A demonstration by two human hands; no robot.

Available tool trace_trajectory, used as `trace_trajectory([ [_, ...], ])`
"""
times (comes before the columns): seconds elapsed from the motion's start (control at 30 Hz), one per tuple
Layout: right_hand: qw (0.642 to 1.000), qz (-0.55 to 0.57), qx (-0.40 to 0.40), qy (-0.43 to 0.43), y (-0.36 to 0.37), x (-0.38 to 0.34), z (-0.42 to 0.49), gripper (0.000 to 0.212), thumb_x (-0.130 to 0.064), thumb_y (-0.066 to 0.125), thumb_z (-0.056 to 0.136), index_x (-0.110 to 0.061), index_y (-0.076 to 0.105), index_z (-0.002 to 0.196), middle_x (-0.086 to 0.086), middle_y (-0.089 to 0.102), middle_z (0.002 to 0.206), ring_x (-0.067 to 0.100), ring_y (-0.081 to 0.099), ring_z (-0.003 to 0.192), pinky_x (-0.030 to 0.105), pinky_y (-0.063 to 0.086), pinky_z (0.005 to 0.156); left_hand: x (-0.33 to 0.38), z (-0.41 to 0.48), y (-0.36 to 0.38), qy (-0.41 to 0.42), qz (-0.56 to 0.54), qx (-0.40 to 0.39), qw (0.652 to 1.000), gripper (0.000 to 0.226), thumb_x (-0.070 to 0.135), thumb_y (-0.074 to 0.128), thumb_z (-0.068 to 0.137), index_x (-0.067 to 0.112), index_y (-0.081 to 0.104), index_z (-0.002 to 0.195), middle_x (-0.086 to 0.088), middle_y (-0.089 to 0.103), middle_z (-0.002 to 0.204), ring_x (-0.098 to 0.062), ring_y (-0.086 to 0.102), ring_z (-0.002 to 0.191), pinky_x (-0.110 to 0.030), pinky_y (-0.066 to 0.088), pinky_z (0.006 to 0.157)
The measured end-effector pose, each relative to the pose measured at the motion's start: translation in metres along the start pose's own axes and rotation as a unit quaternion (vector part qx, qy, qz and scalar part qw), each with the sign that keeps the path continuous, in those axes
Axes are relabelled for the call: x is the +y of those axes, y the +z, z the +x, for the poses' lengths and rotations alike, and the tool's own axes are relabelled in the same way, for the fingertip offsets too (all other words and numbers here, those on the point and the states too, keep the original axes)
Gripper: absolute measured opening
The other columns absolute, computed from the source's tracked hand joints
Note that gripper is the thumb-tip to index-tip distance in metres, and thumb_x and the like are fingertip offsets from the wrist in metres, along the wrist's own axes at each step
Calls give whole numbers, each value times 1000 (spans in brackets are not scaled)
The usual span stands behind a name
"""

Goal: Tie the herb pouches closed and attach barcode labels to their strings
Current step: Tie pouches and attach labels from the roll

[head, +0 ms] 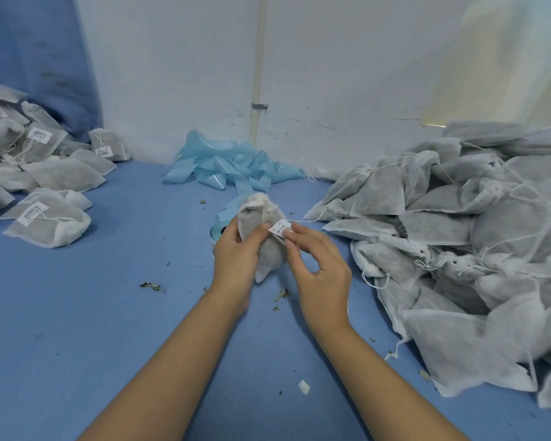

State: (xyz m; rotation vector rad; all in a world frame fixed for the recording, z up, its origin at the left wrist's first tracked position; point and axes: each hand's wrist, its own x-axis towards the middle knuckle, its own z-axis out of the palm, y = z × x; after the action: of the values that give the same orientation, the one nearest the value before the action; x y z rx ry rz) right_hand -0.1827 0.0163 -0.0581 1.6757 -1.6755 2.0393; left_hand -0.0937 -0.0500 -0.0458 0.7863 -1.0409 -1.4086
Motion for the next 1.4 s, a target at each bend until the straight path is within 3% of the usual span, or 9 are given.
trace_trajectory([
  [0.33,993,-82,-20,-87,7,10,-2,14,-7,71,80,-10,76,92,3,67,104,11,59,99,10,38,93,4,0,0,7,-47,12,999,12,11,63,89,19,67,96,-4,70,95,-21,66,90,-42,51,89],
  [0.5,988,-119,-33,-87,8,10,-3,14,-15,67,79,-18,76,89,-9,67,103,7,52,98,3,31,89,4,0,0,9,-36,16,999,9,16,63,89,22,67,94,-3,71,96,-21,66,91,-42,51,91],
  [0.67,998,-54,-24,13,6,9,0,26,-27,63,82,-28,62,107,-22,56,108,6,53,102,17,40,84,4,-2,0,8,-5,-23,1000,7,16,64,88,19,68,92,0,73,86,-15,69,79,-28,55,70],
  [0.8,989,22,-38,141,2,14,5,39,-30,65,86,-28,51,122,-23,51,120,6,49,117,23,40,95,3,-5,1,-5,12,-72,997,9,15,65,87,16,69,95,2,74,84,-12,68,76,-24,54,67],
  [0.93,944,166,-107,265,-4,19,9,14,-17,62,91,-15,64,104,-8,71,92,2,64,83,17,46,70,3,-5,1,-29,14,-89,996,15,17,68,84,13,68,99,-2,73,89,-16,68,81,-30,55,73],
  [1.0,936,188,-100,279,-6,20,10,11,-18,65,89,-11,65,98,-4,71,86,6,65,77,16,47,65,2,-5,-1,-52,-17,-110,992,26,18,71,81,9,66,105,-7,73,95,-21,69,87,-37,56,80],
  [1.1,923,230,-49,304,-8,21,11,18,-21,68,86,-8,66,99,5,70,91,15,65,83,24,52,72,-1,-6,-4,-75,-1,-152,985,40,22,74,76,7,64,112,-10,72,104,-27,68,98,-39,53,89],
  [1.2,901,275,-8,335,-9,23,14,17,-21,66,88,-9,66,99,10,70,95,21,65,87,38,51,86,-5,-6,-4,-88,9,-160,983,24,15,66,86,3,67,107,-11,73,100,-24,70,96,-32,56,87],
  [1.4,898,290,-9,331,-8,25,15,13,-20,64,90,-9,67,96,8,73,92,20,67,87,38,51,86,-5,-2,-9,-139,-51,-158,976,19,11,61,89,1,67,104,-11,74,99,-18,71,90,-25,58,76],
])
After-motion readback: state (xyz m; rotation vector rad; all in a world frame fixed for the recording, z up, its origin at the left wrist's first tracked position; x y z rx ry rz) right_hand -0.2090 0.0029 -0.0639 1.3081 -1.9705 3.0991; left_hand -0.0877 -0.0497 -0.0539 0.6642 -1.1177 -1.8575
